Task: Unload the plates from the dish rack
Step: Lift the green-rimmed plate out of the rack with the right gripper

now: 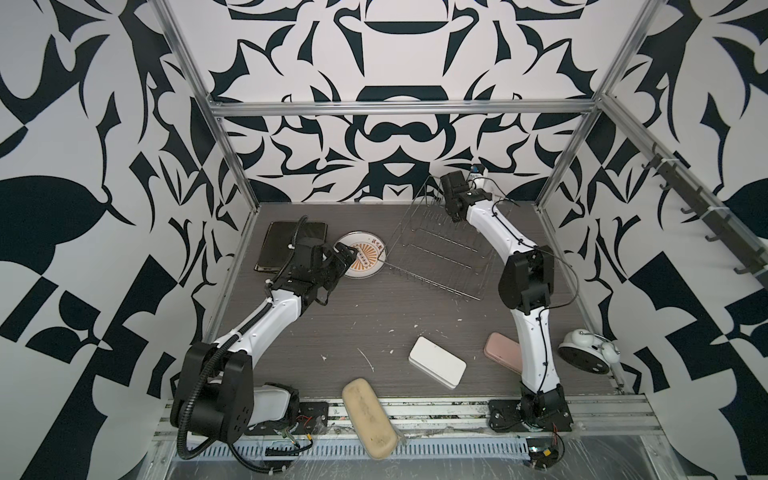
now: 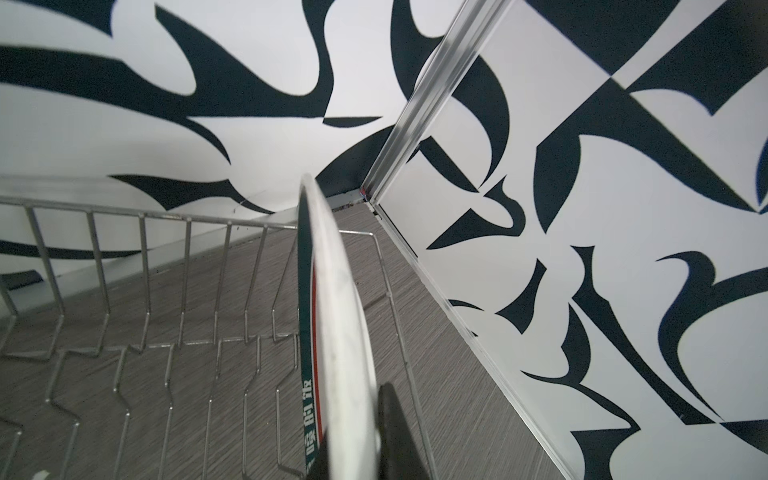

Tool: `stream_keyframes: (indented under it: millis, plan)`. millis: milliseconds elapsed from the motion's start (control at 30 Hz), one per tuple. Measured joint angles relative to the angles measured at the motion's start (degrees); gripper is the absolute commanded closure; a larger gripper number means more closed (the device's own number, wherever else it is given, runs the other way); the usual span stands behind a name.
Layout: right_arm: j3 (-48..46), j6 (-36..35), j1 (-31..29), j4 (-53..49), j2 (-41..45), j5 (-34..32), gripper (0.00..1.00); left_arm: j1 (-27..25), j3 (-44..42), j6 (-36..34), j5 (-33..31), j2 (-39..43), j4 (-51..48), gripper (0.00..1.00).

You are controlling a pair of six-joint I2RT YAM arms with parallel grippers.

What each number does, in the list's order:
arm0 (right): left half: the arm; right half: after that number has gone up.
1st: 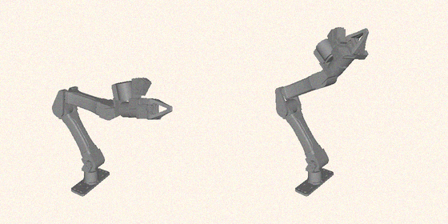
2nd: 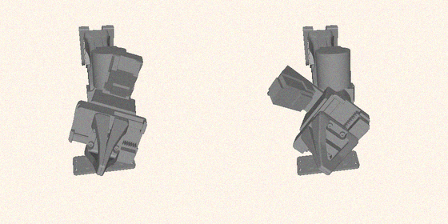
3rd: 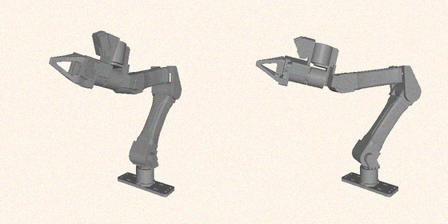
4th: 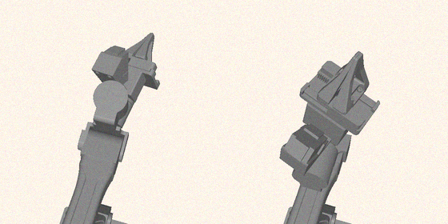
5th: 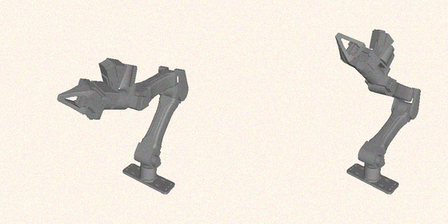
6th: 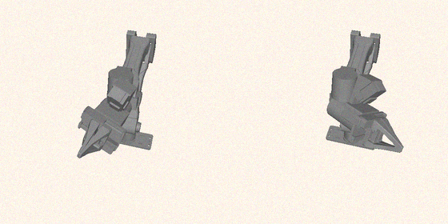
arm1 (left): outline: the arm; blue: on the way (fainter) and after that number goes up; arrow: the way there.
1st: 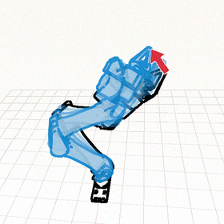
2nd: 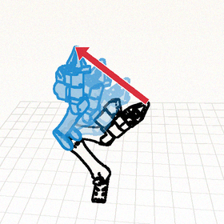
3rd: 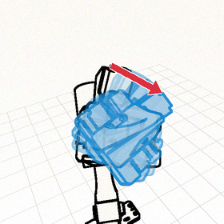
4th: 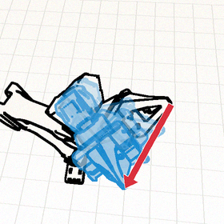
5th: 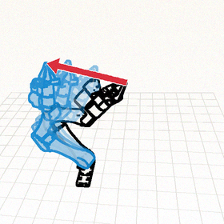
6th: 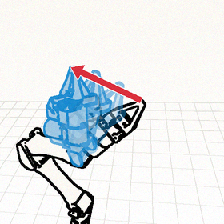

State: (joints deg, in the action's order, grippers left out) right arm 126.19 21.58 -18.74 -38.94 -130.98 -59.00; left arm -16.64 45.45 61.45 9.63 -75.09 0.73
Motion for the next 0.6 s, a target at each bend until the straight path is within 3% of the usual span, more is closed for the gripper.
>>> stream_keyframes:
  millis: [167,367,600]
  plan:
    - [-2.1,-1.2,-0.35,1.36,4.13,0.11,1.0,0.02,-0.44,-0.02,-0.44,1.62,-1.03,0.08]
    - [-12.76,-4.72,-1.29,7.72,12.96,1.88,1.0,0.0,-1.14,-0.44,-1.14,4.59,-1.66,0.08]
    - [-25.29,-6.8,-1.6,14.58,25.42,10.19,1.0,0.0,-1.14,-0.87,-1.53,4.96,-2.34,0.08]
